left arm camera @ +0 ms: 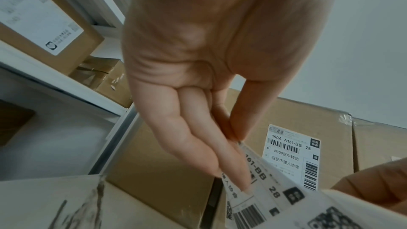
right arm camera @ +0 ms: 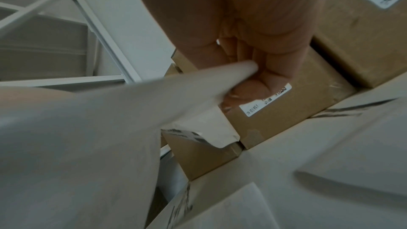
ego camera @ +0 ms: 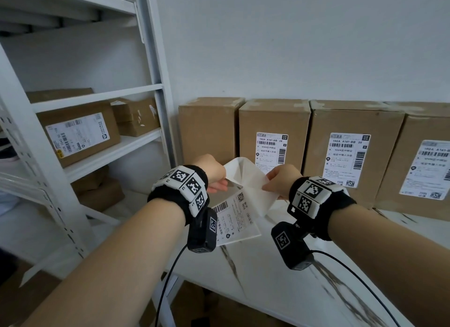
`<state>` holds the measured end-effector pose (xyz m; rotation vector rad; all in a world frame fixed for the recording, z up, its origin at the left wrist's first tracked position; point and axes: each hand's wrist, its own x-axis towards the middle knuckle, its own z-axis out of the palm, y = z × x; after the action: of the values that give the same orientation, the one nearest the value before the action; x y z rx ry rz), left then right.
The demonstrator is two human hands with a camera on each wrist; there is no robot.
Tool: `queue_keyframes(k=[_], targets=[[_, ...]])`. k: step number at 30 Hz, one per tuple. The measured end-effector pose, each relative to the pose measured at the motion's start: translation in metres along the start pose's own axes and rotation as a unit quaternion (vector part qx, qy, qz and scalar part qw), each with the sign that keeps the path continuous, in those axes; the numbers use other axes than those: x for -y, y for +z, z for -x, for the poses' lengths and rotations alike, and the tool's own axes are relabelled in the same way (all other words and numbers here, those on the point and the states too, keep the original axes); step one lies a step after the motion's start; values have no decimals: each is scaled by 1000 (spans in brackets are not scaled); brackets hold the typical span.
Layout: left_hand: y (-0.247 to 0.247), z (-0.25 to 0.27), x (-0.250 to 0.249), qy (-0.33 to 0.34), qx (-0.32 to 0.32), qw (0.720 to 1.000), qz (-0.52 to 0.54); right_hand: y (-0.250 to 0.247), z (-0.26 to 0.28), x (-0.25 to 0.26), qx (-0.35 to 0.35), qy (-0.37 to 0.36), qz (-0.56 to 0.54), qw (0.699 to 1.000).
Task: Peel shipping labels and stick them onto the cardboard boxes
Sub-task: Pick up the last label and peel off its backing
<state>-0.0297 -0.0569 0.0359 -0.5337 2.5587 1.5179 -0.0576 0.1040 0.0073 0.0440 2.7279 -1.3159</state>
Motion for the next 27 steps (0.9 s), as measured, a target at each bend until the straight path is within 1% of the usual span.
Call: queue_keyframes(k=[6,9,13,15,16,18,19,20,22,25,27], targets=[[-3,0,2,-8,1,1000,19,1,-5,-1,-15,-15,62,998],[-14,-3,8,-19,1,998,55,-4,-5,-4,-49,-26,117,992],[-27,0,7,-15,-34,999,17,-10,-2,-11,-50,-34,147,987],[-25,5,2,-5,-20,1000,4,-6,1,-8,-63,-65,144,985],[-22,7,0,-2,-8,1000,4,-3,4,-5,-81,-92,145,982],[-14,10,-4,8,12,1000,8,3,11,4,-116,-169,167,964],[-10,11,-7,15,17,1000,9,6,14,8,-106,-203,187,955],[-7,12,-10,25,19,999,10,9,17,11,-79,-223,197,951],[-2,14,-15,41,25,999,17,13,21,16,-32,-220,176,959],[1,17,-20,57,42,997,26,10,19,15,-59,-210,128,968],[-1,16,-19,83,33,995,37,5,16,12,-69,-189,88,976]])
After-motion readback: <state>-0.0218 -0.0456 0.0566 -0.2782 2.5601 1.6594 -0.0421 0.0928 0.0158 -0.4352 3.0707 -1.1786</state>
